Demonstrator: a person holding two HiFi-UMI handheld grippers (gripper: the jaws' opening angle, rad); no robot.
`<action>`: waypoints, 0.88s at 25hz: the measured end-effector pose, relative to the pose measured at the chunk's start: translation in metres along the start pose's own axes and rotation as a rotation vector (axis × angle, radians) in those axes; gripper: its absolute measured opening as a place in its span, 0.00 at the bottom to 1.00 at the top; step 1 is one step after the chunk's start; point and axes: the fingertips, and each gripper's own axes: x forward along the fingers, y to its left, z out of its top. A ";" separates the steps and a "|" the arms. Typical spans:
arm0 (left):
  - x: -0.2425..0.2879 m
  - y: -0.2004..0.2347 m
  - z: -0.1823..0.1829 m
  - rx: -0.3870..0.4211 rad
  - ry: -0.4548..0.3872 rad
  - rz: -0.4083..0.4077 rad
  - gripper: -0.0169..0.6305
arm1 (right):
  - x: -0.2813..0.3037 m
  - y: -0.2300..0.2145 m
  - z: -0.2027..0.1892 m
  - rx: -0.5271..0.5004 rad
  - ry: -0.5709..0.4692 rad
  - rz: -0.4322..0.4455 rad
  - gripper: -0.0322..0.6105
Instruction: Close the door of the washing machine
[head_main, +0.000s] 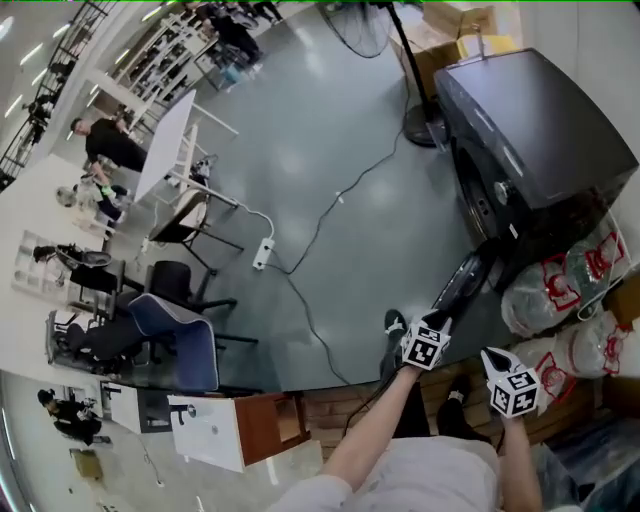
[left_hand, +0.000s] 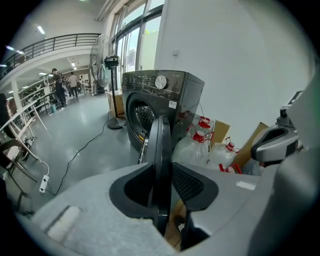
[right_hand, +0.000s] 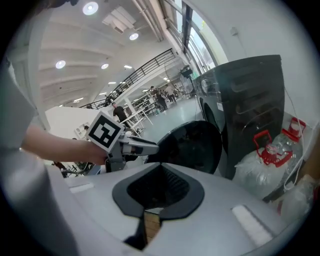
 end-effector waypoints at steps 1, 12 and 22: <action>0.000 -0.001 -0.001 0.002 0.003 -0.007 0.21 | 0.004 -0.001 0.003 -0.031 0.008 0.010 0.06; 0.001 0.004 -0.004 -0.046 -0.025 -0.017 0.21 | 0.062 -0.019 0.070 -0.591 0.176 0.105 0.06; 0.007 0.022 -0.011 -0.071 -0.040 -0.032 0.22 | 0.139 -0.005 0.067 -1.106 0.409 0.382 0.23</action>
